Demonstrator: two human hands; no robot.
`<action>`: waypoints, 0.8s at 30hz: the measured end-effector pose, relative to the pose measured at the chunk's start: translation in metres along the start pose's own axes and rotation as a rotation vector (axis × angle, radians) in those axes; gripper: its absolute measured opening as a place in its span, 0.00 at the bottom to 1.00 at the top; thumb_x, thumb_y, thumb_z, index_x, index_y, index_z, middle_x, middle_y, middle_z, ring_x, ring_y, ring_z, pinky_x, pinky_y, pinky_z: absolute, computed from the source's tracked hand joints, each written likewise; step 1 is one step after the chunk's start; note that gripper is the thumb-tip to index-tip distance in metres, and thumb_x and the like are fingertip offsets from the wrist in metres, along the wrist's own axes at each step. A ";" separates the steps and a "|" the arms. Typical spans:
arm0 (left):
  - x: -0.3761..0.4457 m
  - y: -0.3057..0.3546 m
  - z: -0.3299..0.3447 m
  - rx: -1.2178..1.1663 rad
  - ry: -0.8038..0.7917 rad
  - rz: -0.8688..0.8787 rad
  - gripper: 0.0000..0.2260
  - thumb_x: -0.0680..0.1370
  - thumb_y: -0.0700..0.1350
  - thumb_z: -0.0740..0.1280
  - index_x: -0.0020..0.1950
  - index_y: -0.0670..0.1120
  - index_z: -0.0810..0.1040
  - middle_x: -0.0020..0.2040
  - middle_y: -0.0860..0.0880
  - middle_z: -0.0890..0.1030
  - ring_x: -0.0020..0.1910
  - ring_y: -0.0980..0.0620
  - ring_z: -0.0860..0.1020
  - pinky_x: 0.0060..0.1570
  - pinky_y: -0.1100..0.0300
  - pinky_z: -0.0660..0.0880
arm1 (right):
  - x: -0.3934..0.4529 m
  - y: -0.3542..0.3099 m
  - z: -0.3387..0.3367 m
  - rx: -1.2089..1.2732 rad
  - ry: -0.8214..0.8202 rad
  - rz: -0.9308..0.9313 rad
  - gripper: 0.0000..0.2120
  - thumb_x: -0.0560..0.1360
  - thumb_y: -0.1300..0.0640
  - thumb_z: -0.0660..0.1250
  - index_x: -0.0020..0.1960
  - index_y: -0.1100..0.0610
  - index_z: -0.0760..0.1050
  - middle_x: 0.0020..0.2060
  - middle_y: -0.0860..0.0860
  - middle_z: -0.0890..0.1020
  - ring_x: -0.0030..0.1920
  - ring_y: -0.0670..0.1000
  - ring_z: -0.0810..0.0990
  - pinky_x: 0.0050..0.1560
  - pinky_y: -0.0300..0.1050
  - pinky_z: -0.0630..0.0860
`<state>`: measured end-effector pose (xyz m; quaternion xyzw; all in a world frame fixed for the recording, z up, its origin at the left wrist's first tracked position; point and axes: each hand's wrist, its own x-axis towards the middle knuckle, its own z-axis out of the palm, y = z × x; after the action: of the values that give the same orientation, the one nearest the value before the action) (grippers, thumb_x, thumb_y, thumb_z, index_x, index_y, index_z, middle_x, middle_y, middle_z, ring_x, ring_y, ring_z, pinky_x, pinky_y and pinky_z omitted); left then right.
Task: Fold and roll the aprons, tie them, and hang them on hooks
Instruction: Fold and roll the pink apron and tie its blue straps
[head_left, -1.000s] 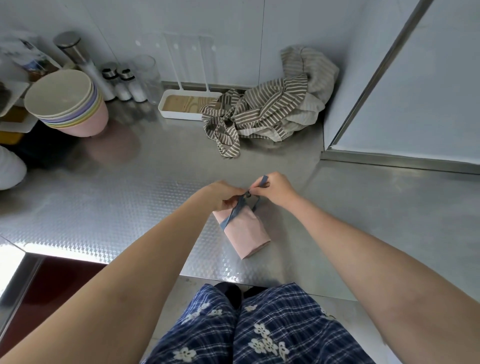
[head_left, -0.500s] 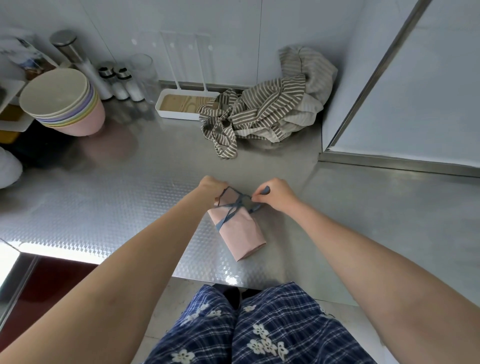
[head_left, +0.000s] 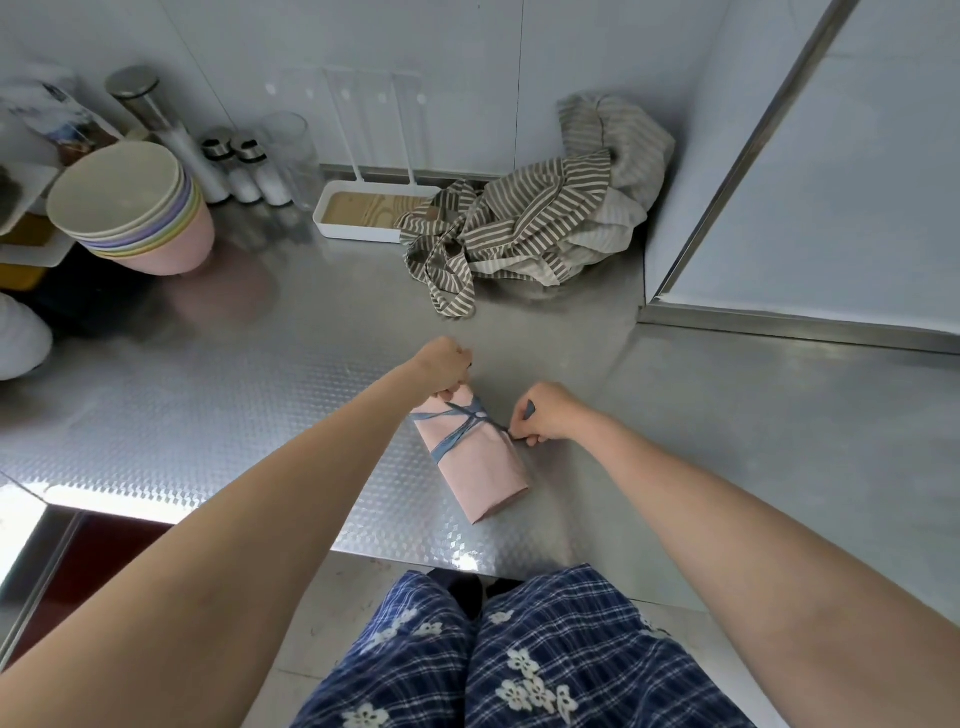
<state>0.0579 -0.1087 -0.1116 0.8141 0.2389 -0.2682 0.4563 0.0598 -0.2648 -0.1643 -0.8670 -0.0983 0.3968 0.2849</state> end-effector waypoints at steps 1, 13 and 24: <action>0.000 0.000 -0.001 0.062 0.002 0.001 0.17 0.82 0.41 0.53 0.34 0.43 0.66 0.30 0.46 0.70 0.26 0.52 0.69 0.27 0.65 0.65 | -0.002 -0.003 -0.002 0.058 -0.027 0.015 0.04 0.72 0.64 0.68 0.40 0.58 0.79 0.28 0.52 0.77 0.23 0.42 0.73 0.32 0.35 0.74; -0.008 0.010 -0.016 0.027 -0.026 0.037 0.15 0.82 0.44 0.54 0.35 0.44 0.66 0.30 0.45 0.69 0.25 0.51 0.63 0.28 0.64 0.58 | -0.010 -0.048 -0.022 1.121 0.027 -0.069 0.14 0.75 0.69 0.59 0.32 0.59 0.66 0.21 0.52 0.73 0.30 0.51 0.75 0.31 0.38 0.69; -0.016 0.008 -0.017 -0.422 -0.196 -0.099 0.09 0.81 0.40 0.57 0.42 0.43 0.68 0.46 0.44 0.73 0.40 0.44 0.76 0.49 0.48 0.77 | -0.009 -0.053 -0.016 0.972 -0.051 -0.075 0.08 0.73 0.74 0.60 0.40 0.65 0.73 0.28 0.55 0.73 0.26 0.46 0.67 0.20 0.33 0.60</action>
<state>0.0543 -0.1000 -0.0889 0.6581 0.2837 -0.3121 0.6238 0.0686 -0.2321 -0.1196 -0.6194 0.0601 0.4073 0.6684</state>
